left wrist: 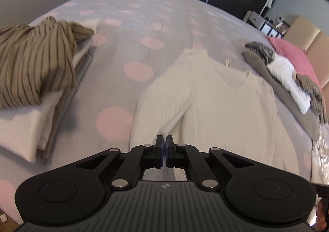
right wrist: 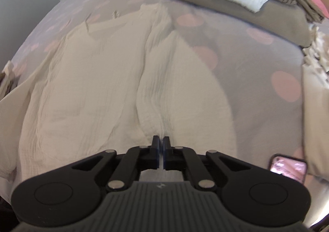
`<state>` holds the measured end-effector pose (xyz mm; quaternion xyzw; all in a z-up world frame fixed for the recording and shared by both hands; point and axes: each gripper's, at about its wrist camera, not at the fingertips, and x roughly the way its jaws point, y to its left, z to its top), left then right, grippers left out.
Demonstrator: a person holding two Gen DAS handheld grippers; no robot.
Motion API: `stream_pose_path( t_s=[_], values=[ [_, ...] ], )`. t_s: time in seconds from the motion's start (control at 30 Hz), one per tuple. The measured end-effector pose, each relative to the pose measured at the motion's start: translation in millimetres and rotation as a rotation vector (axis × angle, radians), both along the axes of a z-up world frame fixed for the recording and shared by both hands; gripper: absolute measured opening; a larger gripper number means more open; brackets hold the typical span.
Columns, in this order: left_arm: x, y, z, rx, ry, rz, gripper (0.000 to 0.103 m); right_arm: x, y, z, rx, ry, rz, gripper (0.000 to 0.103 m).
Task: Fold clothes
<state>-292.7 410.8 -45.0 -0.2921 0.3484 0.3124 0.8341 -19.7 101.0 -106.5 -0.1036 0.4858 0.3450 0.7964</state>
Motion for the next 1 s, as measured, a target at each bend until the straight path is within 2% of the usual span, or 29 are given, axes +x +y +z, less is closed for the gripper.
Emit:
stream_pose_path(
  t_s=[0.13,0.37,0.57,0.8,1.0],
  values=[
    [-3,18,27,0.015,-0.041,0.033,0.0,22,-14,33,0.018,-0.041,-0.063,0.003],
    [9,69,78,0.102,-0.03,0.095,0.0,86,-26,91,0.0,-0.181,-0.161,0.003],
    [21,126,104,0.168,0.044,0.174,0.0,161,-37,115,-0.051,-0.239,-0.282,0.003],
    [26,196,104,0.193,0.173,0.302,0.0,249,-45,109,-0.155,-0.279,-0.419,0.003],
    [30,239,72,0.209,0.309,0.367,0.0,305,-52,70,-0.261,-0.261,-0.514,0.003]
  ],
)
